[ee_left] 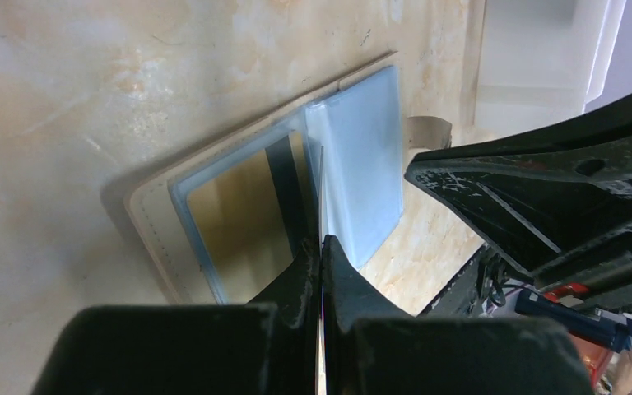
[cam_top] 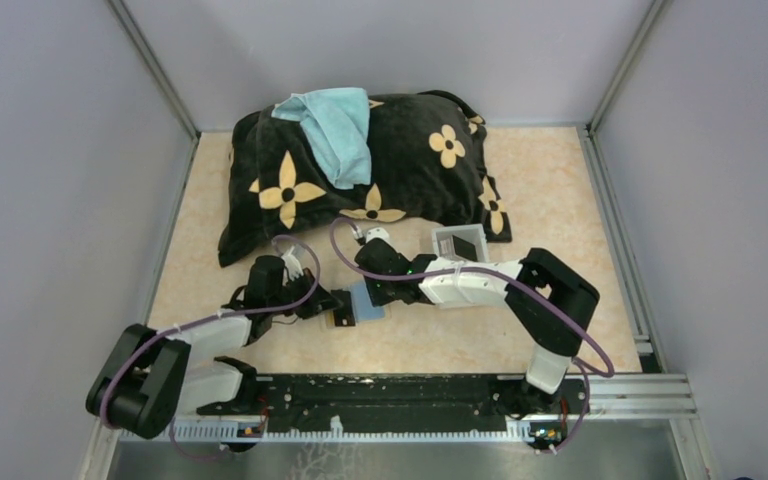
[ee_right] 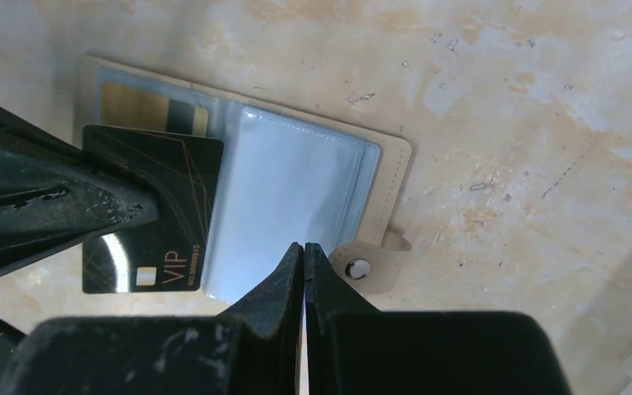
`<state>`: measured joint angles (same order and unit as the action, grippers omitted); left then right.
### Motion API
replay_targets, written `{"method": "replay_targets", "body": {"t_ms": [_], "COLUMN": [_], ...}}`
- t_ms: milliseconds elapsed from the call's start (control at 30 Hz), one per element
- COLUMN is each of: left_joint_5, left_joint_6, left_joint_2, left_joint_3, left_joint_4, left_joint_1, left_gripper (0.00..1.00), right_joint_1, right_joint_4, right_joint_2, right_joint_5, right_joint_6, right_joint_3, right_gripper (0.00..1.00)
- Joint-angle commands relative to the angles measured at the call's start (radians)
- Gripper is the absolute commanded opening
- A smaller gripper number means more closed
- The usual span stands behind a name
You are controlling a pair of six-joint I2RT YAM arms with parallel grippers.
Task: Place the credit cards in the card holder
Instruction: Insert the credit card into the card holder.
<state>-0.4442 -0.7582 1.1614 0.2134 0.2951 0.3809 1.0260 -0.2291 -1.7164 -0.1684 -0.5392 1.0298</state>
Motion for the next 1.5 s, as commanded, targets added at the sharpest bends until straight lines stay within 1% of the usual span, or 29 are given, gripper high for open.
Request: {"method": "replay_targets", "body": {"t_ms": [0, 133, 400, 633, 933, 1200, 1467], "left_joint_5": [-0.113, -0.157, -0.203, -0.239, -0.168, -0.177, -0.153], "left_joint_6": [0.014, 0.009, -0.01, -0.033, -0.062, -0.102, -0.118], "left_joint_2": [0.07, 0.106, 0.11, 0.178, 0.134, 0.174, 0.184], "left_joint_3": [0.025, 0.026, 0.026, 0.027, -0.012, -0.032, -0.039], "left_joint_4": [0.107, 0.147, 0.181, 0.222, 0.214, 0.266, 0.274], "left_joint_1": [-0.021, -0.036, -0.063, -0.066, -0.066, -0.066, -0.066], "left_gripper": [0.0, 0.0, 0.0, 0.0, 0.0, 0.0, 0.0], "right_joint_1": [-0.017, -0.023, -0.038, -0.04, -0.047, -0.05, -0.052], "right_joint_4": [0.0, -0.007, -0.024, -0.032, -0.033, -0.033, -0.035], "right_joint_2": [-0.026, -0.03, -0.019, -0.023, -0.021, -0.029, -0.03], "right_joint_5": [-0.023, -0.038, -0.069, -0.075, -0.071, -0.065, -0.062], "right_joint_6": [0.013, 0.008, 0.003, 0.003, 0.005, 0.005, 0.002], "right_joint_3": [0.045, 0.028, 0.0, -0.007, -0.023, -0.023, -0.032], "right_gripper": [0.0, 0.0, 0.0, 0.0, 0.0, 0.0, 0.0]}}
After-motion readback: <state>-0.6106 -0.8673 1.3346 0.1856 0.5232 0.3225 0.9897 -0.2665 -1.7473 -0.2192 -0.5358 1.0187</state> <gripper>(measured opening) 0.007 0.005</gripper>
